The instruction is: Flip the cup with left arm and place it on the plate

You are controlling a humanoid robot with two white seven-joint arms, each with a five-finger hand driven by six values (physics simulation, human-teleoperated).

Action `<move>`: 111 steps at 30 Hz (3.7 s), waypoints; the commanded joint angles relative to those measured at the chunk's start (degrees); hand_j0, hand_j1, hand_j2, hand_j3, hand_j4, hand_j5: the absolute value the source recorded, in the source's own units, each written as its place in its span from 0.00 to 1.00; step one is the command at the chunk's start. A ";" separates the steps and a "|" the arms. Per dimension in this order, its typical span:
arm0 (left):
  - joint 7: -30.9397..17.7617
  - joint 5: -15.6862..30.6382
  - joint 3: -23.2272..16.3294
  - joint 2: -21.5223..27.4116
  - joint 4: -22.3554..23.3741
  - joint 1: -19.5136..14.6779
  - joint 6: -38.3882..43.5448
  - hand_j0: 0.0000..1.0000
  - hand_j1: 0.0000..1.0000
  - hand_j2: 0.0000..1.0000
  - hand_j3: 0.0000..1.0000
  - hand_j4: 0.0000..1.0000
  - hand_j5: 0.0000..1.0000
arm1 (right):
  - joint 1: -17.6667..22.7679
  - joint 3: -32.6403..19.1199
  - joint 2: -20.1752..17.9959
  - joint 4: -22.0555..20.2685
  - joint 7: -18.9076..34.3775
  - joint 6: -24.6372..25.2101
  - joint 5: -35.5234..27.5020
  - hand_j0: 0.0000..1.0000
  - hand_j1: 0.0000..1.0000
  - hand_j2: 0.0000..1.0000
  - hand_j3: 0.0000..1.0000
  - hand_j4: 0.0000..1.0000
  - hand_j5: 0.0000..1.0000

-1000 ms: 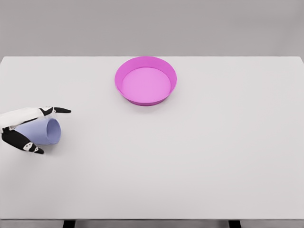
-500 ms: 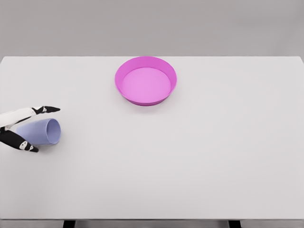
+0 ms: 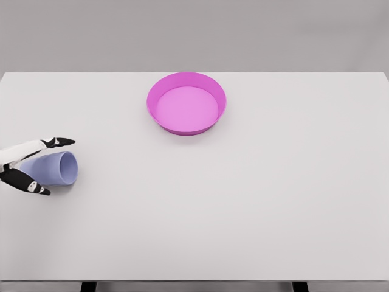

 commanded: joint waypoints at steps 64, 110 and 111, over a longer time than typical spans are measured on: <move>1.07 29.22 -0.77 -66.75 41.84 -20.66 -30.86 0.43 0.43 0.43 0.43 0.43 0.43 | 0.00 0.00 -0.01 0.01 0.01 -0.03 -0.01 1.00 1.00 1.00 1.00 1.00 1.00; 1.07 28.78 -0.95 -70.09 66.18 -29.97 -30.86 0.86 0.86 0.86 0.86 0.86 0.86 | 0.00 0.00 -0.01 0.01 0.01 0.05 -0.01 1.00 1.00 1.00 1.00 1.00 1.00; 1.07 28.78 -0.95 -70.09 66.18 -29.97 -30.86 0.88 0.88 0.88 0.88 0.88 0.88 | 0.00 0.00 -0.01 0.01 0.01 -0.03 -0.01 1.00 1.00 1.00 1.00 1.00 1.00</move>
